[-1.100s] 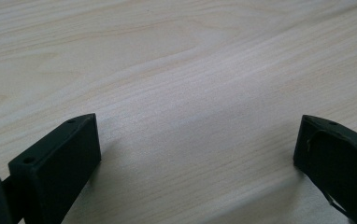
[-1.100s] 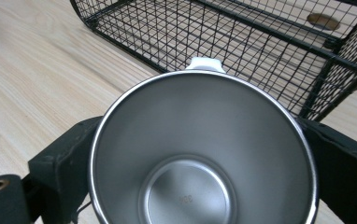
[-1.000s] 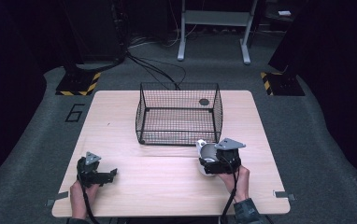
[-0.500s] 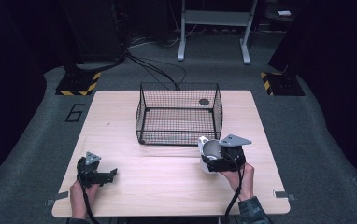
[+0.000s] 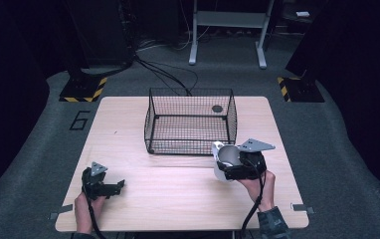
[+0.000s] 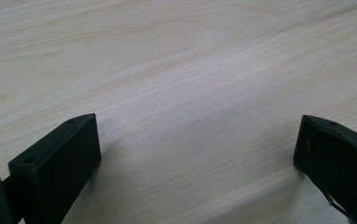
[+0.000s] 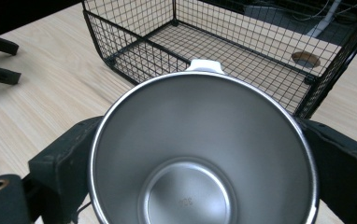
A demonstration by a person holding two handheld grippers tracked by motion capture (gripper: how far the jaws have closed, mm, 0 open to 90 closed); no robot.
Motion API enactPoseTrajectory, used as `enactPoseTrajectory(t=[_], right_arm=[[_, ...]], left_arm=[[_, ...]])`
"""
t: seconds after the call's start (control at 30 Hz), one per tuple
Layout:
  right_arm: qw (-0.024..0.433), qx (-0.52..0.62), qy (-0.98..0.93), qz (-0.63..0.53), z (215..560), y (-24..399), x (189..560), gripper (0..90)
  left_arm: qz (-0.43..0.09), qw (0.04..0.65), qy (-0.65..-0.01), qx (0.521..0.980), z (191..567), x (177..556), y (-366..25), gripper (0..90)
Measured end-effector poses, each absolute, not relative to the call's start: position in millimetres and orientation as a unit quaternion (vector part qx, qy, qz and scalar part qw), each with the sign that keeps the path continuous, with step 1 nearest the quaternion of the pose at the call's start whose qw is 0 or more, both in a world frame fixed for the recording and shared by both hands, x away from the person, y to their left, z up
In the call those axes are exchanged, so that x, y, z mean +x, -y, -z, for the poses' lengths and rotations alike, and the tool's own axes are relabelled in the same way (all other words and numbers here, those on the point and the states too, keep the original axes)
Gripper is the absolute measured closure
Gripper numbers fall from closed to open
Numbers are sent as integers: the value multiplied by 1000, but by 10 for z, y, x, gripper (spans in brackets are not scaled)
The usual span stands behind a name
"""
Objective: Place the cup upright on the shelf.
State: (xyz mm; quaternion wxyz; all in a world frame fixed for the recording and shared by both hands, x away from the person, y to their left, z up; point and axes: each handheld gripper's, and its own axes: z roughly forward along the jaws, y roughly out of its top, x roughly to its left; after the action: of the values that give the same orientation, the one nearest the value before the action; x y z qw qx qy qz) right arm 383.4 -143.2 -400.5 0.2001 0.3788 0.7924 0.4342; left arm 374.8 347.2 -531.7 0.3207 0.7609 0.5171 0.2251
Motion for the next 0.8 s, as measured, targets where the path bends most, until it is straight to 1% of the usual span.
enactPoseTrajectory(t=[0.43, 0.8], right_arm=[[204, 371, -789, -446, 3751, 1453, 3849, 57], [210, 358, -792, -447, 3549, 1387, 3944, 57]], left_arm=[[-225, 321, -517, 761, 5317, 3748, -3472, 7], [-225, 321, -517, 761, 5317, 3748, -3472, 7]])
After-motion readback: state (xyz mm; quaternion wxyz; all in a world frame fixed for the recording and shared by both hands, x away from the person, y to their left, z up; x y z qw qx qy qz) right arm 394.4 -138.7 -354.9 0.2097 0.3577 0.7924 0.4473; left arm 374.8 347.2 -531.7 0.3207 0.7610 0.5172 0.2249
